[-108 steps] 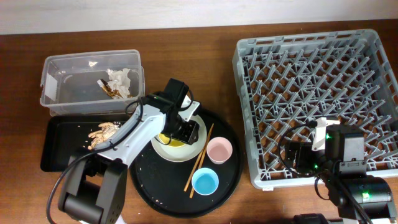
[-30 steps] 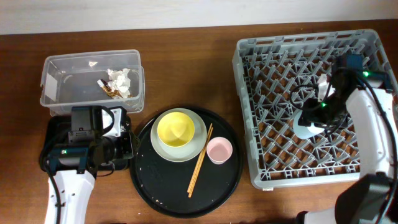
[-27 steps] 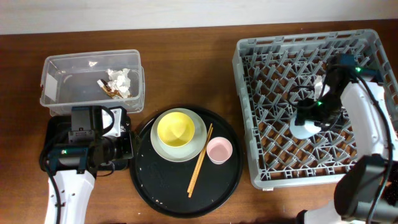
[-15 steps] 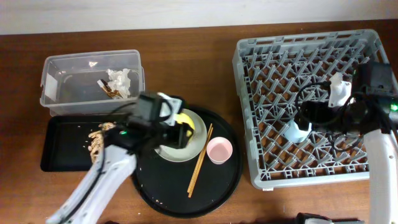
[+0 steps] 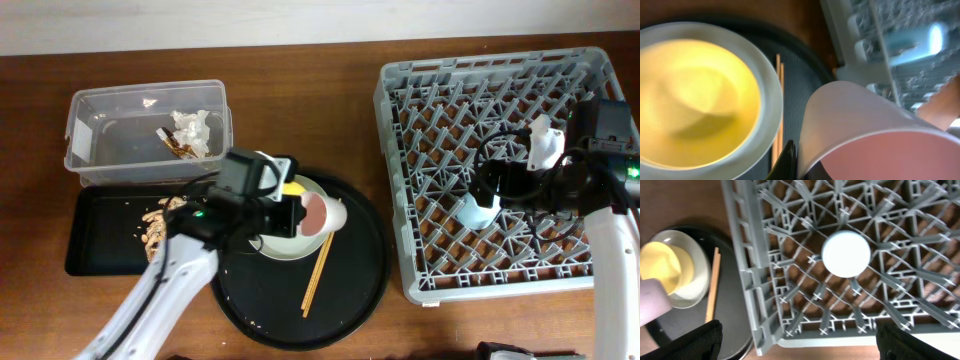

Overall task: Sort waste into correct bins and load items into the dishwasher rack
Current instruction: 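Pass the pink cup from left gripper to right, place it in rack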

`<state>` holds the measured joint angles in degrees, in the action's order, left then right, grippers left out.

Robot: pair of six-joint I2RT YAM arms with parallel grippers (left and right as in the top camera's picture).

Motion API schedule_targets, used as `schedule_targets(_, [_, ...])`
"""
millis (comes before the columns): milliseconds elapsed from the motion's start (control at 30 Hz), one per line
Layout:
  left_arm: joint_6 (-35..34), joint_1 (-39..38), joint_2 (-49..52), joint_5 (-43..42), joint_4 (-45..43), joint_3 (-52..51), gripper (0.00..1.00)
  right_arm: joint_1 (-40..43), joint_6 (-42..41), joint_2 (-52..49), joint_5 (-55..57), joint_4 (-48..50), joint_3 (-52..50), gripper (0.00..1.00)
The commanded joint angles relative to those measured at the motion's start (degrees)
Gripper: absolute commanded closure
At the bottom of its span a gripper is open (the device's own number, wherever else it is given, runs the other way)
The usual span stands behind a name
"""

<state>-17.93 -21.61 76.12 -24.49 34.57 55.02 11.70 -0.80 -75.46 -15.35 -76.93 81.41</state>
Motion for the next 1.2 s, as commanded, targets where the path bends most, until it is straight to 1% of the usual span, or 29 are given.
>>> schedule_targets(0, [-7.7,12.0,-4.1,-11.7,-3.4,0.4,1.00,0.2,0.6,-0.2,-10.9,2.7,-2.1,0.01])
schedule_targets(33, [-9.7,13.5,-3.3,-16.8,-6.5,0.3,1.00,-0.6,2.4,-0.9,-16.6,3.7,-3.1,0.01])
schedule_targets(67, [-11.5,13.9,-1.2,-24.9,-12.0,0.3,1.00,-3.1,5.4,-2.3,-23.4,4.7,-4.6,0.01])
schedule_targets(100, [-11.5,13.9,0.5,-31.5,-16.4,0.3,1.00,-5.2,8.1,-3.5,-27.8,5.0,-5.5,0.01])
schedule_targets(133, [-13.9,13.9,3.2,-39.0,-21.6,0.3,1.00,-9.3,13.1,-6.2,-36.6,5.2,-5.6,0.01])
schedule_targets(167, [-14.5,13.9,5.2,-42.1,-23.6,0.3,1.00,-12.3,15.9,-8.2,-43.2,6.1,-5.6,0.01])
schedule_targets(200, [-14.6,13.9,7.1,-44.9,-23.9,0.3,1.00,-15.7,16.9,-10.1,-47.6,8.8,-5.6,0.01])
schedule_targets(267, [-14.7,13.9,7.6,-49.0,-25.9,0.3,1.00,-20.8,16.9,-12.2,-53.7,15.3,-5.6,0.01])
schedule_targets(333, [-15.1,13.1,7.6,-51.3,-26.8,0.3,1.00,-24.2,16.9,-12.7,-56.7,20.6,-5.6,0.01])
schedule_targets(400, [-15.3,11.5,7.6,-51.6,-27.4,0.3,1.00,-26.7,16.8,-12.7,-58.1,24.1,-5.6,0.01])
schedule_targets(533, [-16.0,8.5,7.6,-51.8,-27.7,0.3,1.00,-27.2,16.9,-12.7,-58.2,26.0,-5.6,0.01])
schedule_targets(600, [-17.4,8.5,7.6,-51.8,-29.5,0.3,1.00,-27.2,16.9,-12.7,-59.3,25.8,-5.6,0.10])
schedule_targets(633, [-17.9,8.5,7.6,-51.8,-30.5,0.3,1.00,-27.2,16.9,-12.7,-59.2,25.7,-5.6,0.11])
schedule_targets(733, [-18.6,8.5,7.6,-51.8,-30.9,0.3,1.00,-27.2,16.9,-12.7,-59.2,25.8,-5.6,0.23])
schedule_targets(767, [-18.6,8.5,7.6,-51.8,-30.9,0.3,1.00,-27.2,16.9,-12.7,-59.2,25.8,-5.6,0.33])
schedule_targets(933, [-19.5,8.5,7.6,-52.6,-30.7,0.3,1.00,-27.1,16.9,-12.7,-59.2,27.2,-5.6,0.33])
schedule_targets(1000, [-19.8,8.5,7.6,-52.7,-30.7,0.3,1.00,-27.1,16.9,-12.7,-59.2,28.2,-5.6,0.35])
schedule_targets(1033, [-19.8,8.5,7.6,-52.5,-30.7,0.3,0.93,-27.1,16.9,-12.7,-58.9,28.4,-5.6,0.36])
schedule_targets(1067, [-18.1,8.5,7.6,-46.7,-29.7,0.3,0.70,-27.1,16.8,-12.7,-52.3,28.0,-5.6,0.39])
schedule_targets(1100, [-15.6,8.5,7.6,-42.6,-27.0,0.3,0.64,-27.1,16.2,-12.7,-43.6,26.5,-5.6,0.40])
schedule_targets(1167, [-8.5,9.4,7.5,-37.7,-20.3,0.3,0.63,-26.1,16.2,-12.7,-35.1,23.5,-5.5,0.41])
